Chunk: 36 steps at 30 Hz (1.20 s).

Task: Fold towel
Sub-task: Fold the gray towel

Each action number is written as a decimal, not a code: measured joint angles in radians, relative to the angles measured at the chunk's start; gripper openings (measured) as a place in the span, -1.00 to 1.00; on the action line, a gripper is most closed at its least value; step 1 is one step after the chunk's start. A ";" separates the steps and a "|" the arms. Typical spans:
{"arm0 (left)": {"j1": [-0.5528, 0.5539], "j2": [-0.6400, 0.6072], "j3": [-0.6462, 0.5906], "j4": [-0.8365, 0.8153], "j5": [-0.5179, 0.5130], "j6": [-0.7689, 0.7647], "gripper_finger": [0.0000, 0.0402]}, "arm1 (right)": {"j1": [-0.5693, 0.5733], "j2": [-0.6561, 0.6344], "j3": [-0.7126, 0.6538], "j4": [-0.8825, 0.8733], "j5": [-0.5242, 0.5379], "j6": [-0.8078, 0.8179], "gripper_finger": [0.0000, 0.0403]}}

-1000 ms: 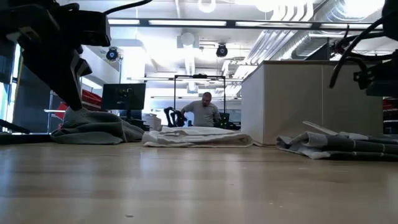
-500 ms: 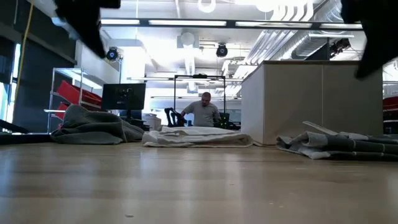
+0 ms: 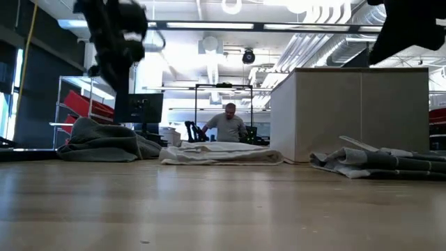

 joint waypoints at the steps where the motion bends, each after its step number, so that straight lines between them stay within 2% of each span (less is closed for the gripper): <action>1: 0.030 0.027 0.000 0.004 -0.010 0.014 -0.43 | -0.001 0.000 0.000 0.013 0.009 -0.004 -1.00; 6: 0.134 0.140 0.000 0.059 -0.051 0.069 -0.18 | -0.002 0.000 0.000 0.037 0.018 -0.006 -1.00; 11: 0.161 0.181 0.000 0.095 -0.236 0.083 -0.04 | -0.002 0.000 0.000 0.044 -0.019 -0.006 -1.00; 15: 0.160 0.201 -0.002 0.095 -0.151 0.104 0.00 | -0.001 0.000 0.000 0.044 -0.046 -0.005 -1.00; 24: 0.151 0.261 -0.036 0.100 -0.241 0.089 0.01 | -0.002 0.002 -0.001 0.044 -0.031 -0.005 -1.00; 26: 0.150 0.261 -0.037 0.101 -0.238 0.088 0.01 | -0.001 0.002 -0.001 0.044 -0.031 -0.004 -1.00; 28: 0.151 0.261 -0.037 0.104 -0.183 0.087 0.00 | -0.002 0.002 -0.001 0.044 -0.030 -0.005 -1.00; 30: 0.152 0.261 -0.037 0.099 -0.126 0.074 -0.08 | -0.002 0.002 -0.001 0.044 -0.028 -0.005 -1.00; 32: 0.151 0.261 -0.037 0.099 -0.095 0.068 -0.27 | -0.001 0.002 -0.001 0.044 -0.019 -0.006 -1.00; 36: 0.138 0.260 -0.037 0.096 -0.074 0.083 -0.87 | -0.002 0.002 -0.001 0.044 0.000 -0.006 -1.00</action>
